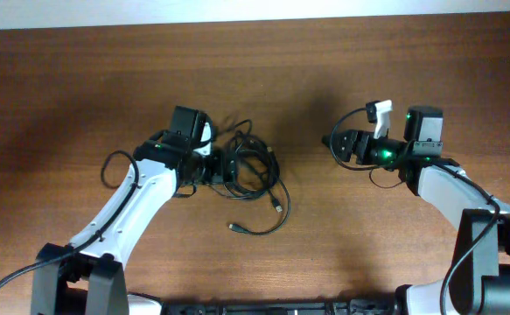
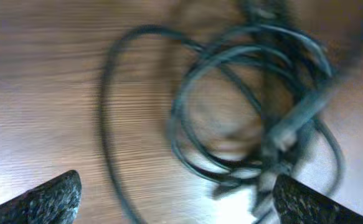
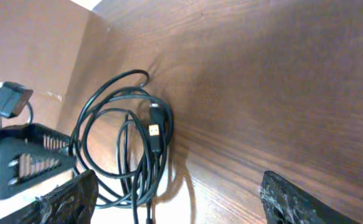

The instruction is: Untangle cables

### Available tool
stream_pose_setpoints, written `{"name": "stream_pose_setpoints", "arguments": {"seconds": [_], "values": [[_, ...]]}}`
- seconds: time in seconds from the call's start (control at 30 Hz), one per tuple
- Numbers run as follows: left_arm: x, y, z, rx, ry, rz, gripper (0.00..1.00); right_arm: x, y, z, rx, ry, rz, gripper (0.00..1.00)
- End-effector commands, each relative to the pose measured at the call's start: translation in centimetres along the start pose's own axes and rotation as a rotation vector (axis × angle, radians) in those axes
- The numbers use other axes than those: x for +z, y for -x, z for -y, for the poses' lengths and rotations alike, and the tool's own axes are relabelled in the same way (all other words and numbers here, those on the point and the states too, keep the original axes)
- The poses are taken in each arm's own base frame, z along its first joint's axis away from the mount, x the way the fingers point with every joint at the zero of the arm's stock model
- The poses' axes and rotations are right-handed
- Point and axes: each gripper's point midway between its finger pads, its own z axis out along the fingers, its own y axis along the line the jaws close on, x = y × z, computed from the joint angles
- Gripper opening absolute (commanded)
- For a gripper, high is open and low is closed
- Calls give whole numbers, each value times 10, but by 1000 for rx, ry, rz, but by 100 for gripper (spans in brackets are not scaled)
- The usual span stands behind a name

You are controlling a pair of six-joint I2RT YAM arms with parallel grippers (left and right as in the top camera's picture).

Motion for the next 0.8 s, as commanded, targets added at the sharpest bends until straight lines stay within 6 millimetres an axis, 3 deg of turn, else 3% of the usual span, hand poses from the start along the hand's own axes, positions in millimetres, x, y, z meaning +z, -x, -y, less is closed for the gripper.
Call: {"name": "stream_pose_setpoints", "arguments": {"seconds": [0.0,0.17,0.2,0.27,0.33,0.47,0.53,0.6,0.77], "values": [[-7,7,3,-99,-8,37,99,1,-3,-3,2,18,-16,82],[-11,6,38,-84,-207,3,95,1,-9,-1,28,12,-36,82],[-14,6,48,-77,-262,-5,92,1,-10,0,34,8,-40,82],[-16,7,55,-77,-303,-8,76,1,-11,2,39,-6,-41,82],[-15,2,53,-101,-292,-30,66,1,-12,4,45,-16,-43,82],[-10,-25,19,-267,-102,-124,70,1,-15,5,58,-19,-54,82],[-10,-37,6,-337,-24,-159,53,1,-15,5,59,-19,-54,82],[-8,-38,6,-364,-22,-161,40,1,-15,5,59,-19,-54,82],[-5,-30,6,-371,-21,-120,38,1,-18,5,70,-21,-63,82]]}}
